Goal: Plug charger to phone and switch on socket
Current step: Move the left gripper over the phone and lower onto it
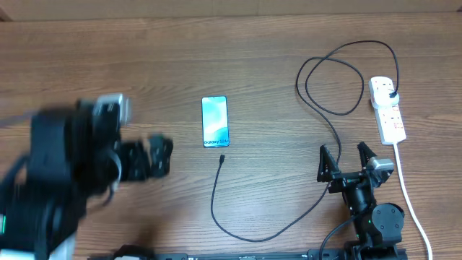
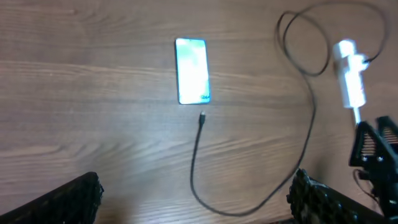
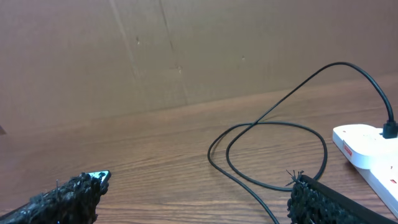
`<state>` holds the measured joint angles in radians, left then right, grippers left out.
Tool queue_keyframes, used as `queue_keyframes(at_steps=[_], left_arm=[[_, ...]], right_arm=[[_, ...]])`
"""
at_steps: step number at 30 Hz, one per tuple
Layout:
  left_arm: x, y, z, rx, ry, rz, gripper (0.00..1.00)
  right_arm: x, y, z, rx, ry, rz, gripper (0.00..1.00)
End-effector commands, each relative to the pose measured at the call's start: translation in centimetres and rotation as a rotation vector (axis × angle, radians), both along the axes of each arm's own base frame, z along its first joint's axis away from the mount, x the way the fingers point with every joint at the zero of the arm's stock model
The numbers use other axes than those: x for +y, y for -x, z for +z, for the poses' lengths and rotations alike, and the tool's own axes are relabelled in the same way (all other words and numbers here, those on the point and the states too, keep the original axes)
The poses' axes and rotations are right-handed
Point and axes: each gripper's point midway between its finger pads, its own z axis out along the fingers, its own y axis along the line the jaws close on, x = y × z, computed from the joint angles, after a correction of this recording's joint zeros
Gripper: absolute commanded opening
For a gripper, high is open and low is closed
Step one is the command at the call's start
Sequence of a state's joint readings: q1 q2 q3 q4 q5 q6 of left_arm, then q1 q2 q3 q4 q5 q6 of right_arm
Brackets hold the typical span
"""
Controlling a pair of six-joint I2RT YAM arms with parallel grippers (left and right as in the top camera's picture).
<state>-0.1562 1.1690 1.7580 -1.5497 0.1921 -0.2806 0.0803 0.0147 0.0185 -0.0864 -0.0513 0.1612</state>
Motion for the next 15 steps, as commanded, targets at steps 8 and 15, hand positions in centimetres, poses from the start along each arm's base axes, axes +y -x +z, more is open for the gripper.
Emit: queue_keyframes(at_steps=[8,15], left_arm=[[-2.3,-7.6,-5.3,0.271,0.022,-0.039,1.00],[-5.1,-8.6,-11.3,0.580,0.124,-0.072,0.04]], right_arm=[[0.0,0.0,-0.1,-0.007,-0.006,-0.002,1.00],[0.0,0.0,-0.1,-0.007,-0.006,-0.002,1.00]])
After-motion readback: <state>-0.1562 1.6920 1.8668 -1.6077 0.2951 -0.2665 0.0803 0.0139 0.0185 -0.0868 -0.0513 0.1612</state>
